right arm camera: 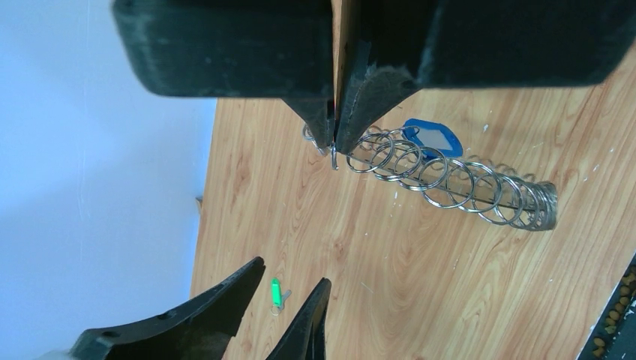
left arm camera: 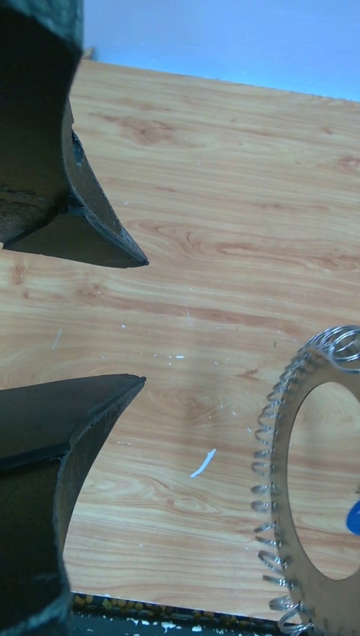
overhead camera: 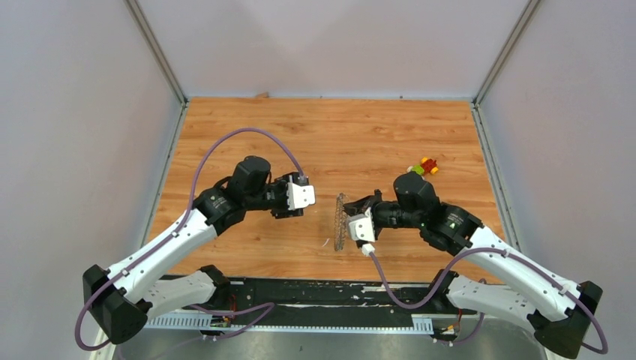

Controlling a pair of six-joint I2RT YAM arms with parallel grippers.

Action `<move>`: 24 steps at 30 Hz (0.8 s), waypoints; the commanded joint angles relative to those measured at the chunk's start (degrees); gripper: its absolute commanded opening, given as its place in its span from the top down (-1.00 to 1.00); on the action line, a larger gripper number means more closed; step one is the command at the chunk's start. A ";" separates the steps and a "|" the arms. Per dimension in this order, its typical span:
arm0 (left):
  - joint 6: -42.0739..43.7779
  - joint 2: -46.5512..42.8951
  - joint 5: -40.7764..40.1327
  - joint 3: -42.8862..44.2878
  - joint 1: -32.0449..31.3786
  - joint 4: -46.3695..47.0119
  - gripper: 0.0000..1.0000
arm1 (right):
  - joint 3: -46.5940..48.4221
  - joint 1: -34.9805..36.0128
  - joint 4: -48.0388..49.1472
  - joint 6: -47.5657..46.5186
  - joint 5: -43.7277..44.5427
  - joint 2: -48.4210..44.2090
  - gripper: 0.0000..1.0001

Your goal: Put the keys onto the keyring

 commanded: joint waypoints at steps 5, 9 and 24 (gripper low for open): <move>0.09 -1.60 -2.72 -1.81 0.34 4.04 -0.27 | -0.16 0.52 4.55 -2.25 -1.22 -2.39 1.00; -1.49 -1.96 -5.69 -2.44 0.36 5.52 -0.45 | 0.10 0.54 5.13 -0.72 -1.49 -1.84 1.00; -14.82 12.80 -18.73 6.77 20.49 -2.70 -0.99 | 10.56 -7.17 5.75 26.56 -11.41 10.49 1.00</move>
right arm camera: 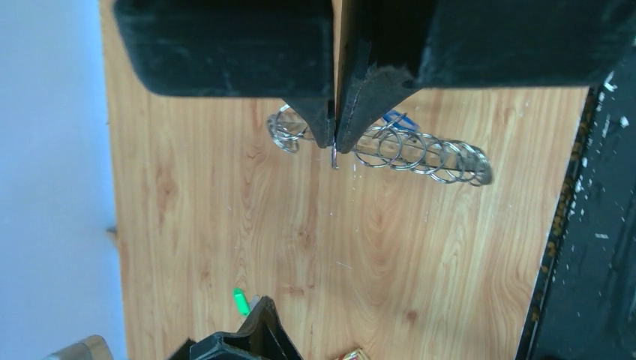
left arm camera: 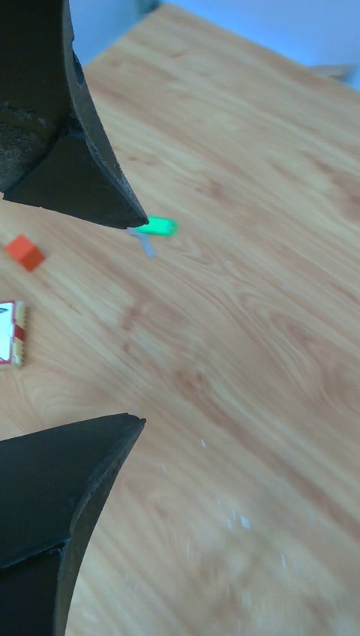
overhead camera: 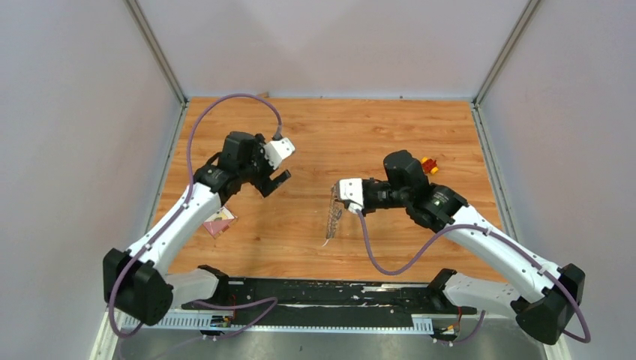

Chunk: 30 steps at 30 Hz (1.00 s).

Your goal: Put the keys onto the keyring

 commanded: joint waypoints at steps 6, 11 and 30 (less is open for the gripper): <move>-3.82 18.35 -5.32 9.65 16.53 -6.33 -0.89 | 2.49 -3.00 6.67 11.18 -6.51 2.71 1.00; -3.24 31.98 -2.84 20.26 22.37 -11.24 -0.59 | 1.31 -3.07 6.95 10.38 -6.44 2.58 1.00; -1.66 55.49 9.96 41.60 31.91 -23.23 -0.19 | 0.47 -3.21 6.35 8.62 -6.66 4.00 1.00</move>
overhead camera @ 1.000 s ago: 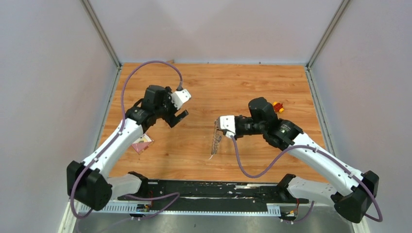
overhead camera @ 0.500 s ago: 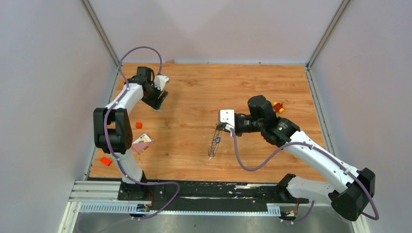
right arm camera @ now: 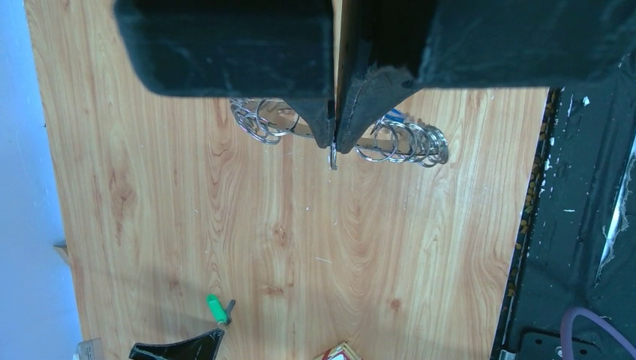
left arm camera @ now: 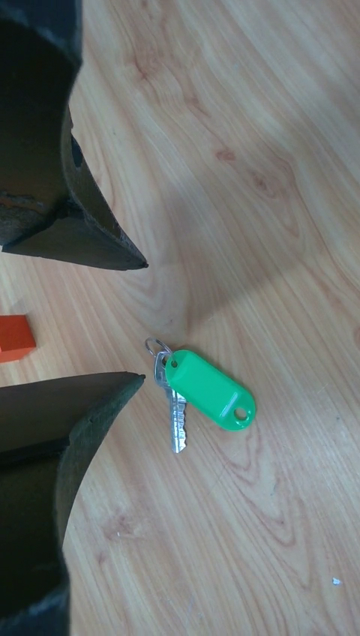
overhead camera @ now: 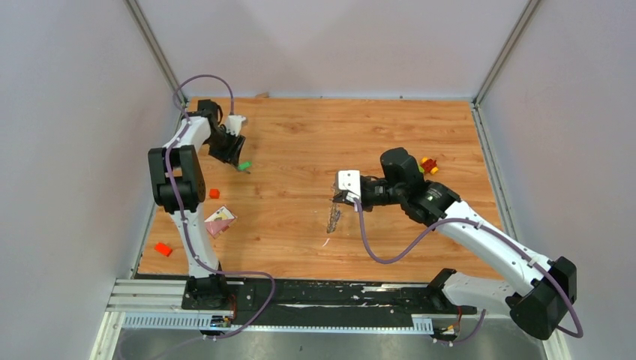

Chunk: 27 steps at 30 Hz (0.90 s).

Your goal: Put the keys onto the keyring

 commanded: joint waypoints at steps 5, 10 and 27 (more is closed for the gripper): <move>0.42 3.00 6.85 3.41 0.56 -4.02 -0.14 | 0.30 -0.24 2.70 -0.55 -1.87 0.09 1.00; 0.22 3.78 7.30 3.55 0.64 -3.58 -0.12 | 0.33 -0.25 2.72 -0.45 -2.04 0.11 1.00; 0.50 4.37 12.94 3.28 3.15 -4.53 0.18 | 0.24 -0.24 2.51 -0.64 -2.43 1.04 1.00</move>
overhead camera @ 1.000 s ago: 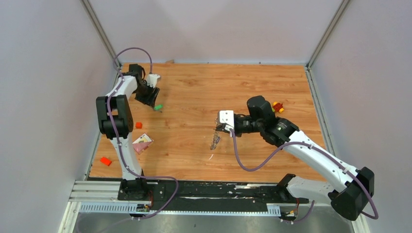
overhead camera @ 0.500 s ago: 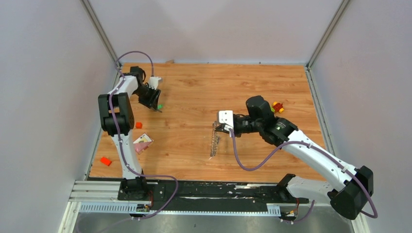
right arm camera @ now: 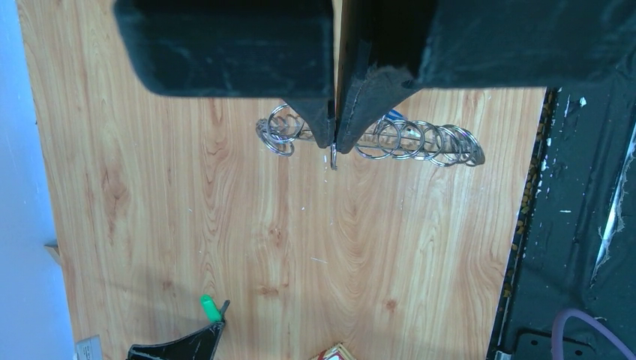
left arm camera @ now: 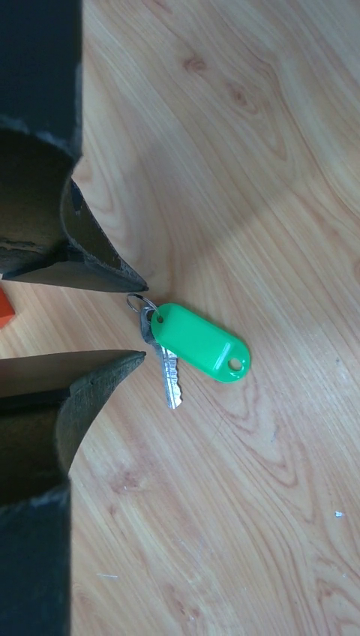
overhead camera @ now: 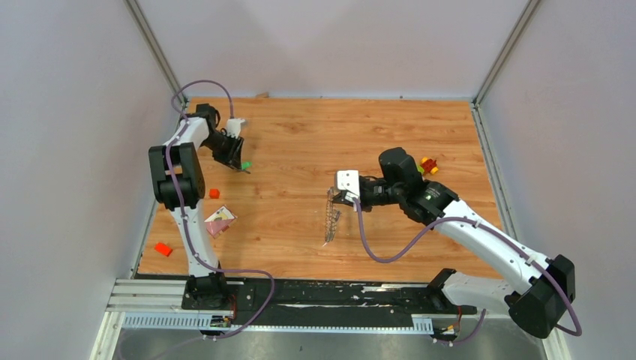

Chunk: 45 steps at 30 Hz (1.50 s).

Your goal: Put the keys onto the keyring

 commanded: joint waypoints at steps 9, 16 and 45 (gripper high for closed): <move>0.38 0.85 3.49 1.69 1.26 -0.66 0.48 | 0.11 -0.27 2.46 -0.69 -1.85 0.46 1.00; 0.26 1.22 3.70 2.17 1.28 -1.16 0.60 | 0.15 -0.25 2.33 -0.87 -1.83 0.81 1.00; 6.92 -37.72 13.24 -33.64 -23.52 11.00 1.00 | 1.14 -9.08 1.30 3.52 -5.96 -2.84 1.00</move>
